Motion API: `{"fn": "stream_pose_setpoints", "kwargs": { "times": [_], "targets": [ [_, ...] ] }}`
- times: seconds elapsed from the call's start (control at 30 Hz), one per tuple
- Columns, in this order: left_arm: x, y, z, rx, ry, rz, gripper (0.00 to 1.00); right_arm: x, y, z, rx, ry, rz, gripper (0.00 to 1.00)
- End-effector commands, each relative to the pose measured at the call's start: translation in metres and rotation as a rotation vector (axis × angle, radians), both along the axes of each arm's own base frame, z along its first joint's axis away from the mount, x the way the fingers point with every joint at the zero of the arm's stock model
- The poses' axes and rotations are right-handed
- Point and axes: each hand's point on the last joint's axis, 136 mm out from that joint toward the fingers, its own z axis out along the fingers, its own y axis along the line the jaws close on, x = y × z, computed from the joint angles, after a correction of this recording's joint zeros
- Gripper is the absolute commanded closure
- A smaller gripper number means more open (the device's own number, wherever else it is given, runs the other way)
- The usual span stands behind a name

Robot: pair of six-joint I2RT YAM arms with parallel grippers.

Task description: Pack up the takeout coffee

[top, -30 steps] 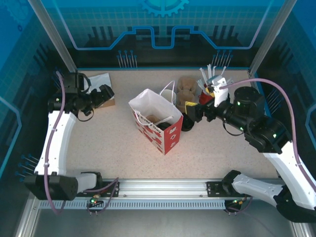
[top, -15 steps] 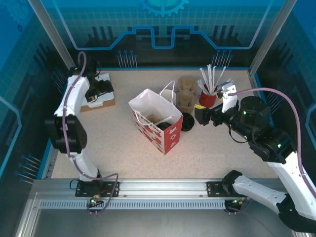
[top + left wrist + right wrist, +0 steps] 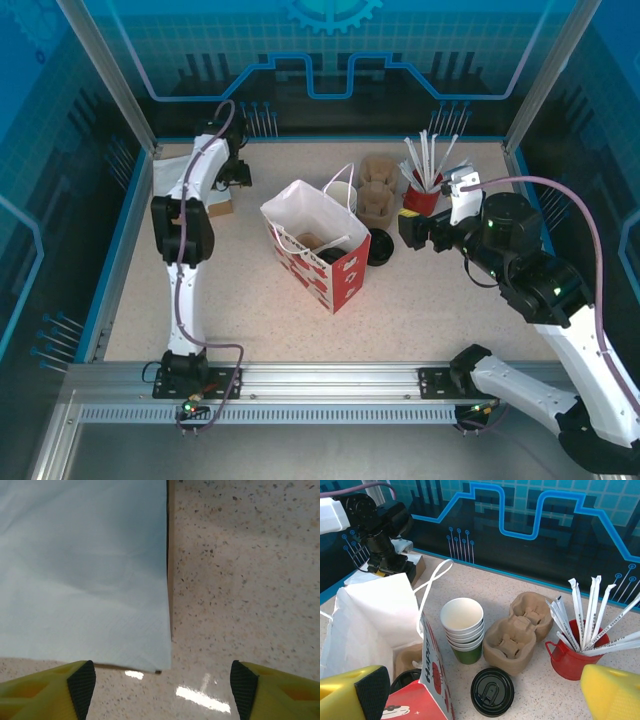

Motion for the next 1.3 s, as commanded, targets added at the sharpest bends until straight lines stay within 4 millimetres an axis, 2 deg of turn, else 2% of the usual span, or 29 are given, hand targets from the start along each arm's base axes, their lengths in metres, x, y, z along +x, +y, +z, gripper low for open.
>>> {"fn": "stream_pose_setpoints", "kwargs": {
  "times": [0.0, 0.3, 0.57, 0.73, 1.07, 1.27],
  "targets": [
    [-0.005, 0.007, -0.005, 0.089, 0.062, -0.026, 0.29, 0.002, -0.006, -0.005, -0.018, 0.005, -0.021, 0.00],
    [-0.003, 0.008, -0.023, 0.163, 0.107, -0.066, 0.43, 0.007, -0.008, -0.012, -0.012, 0.021, -0.028, 0.00],
    [-0.003, 0.007, -0.029, 0.163, 0.118, -0.073, 0.57, 0.008, -0.009, -0.016, -0.003, 0.034, -0.030, 0.00],
    [-0.003, 0.007, -0.024, 0.166, 0.113, -0.078, 0.64, 0.009, -0.008, -0.015, 0.004, 0.033, -0.028, 0.00],
    [0.003, 0.008, -0.001, 0.178, 0.067, -0.093, 0.76, 0.011, -0.006, -0.018, 0.011, 0.048, -0.024, 0.00],
    [0.002, 0.010, -0.002, 0.193, 0.077, -0.101, 0.83, 0.011, -0.006, -0.019, 0.014, 0.051, -0.025, 0.00]
  ]
}}
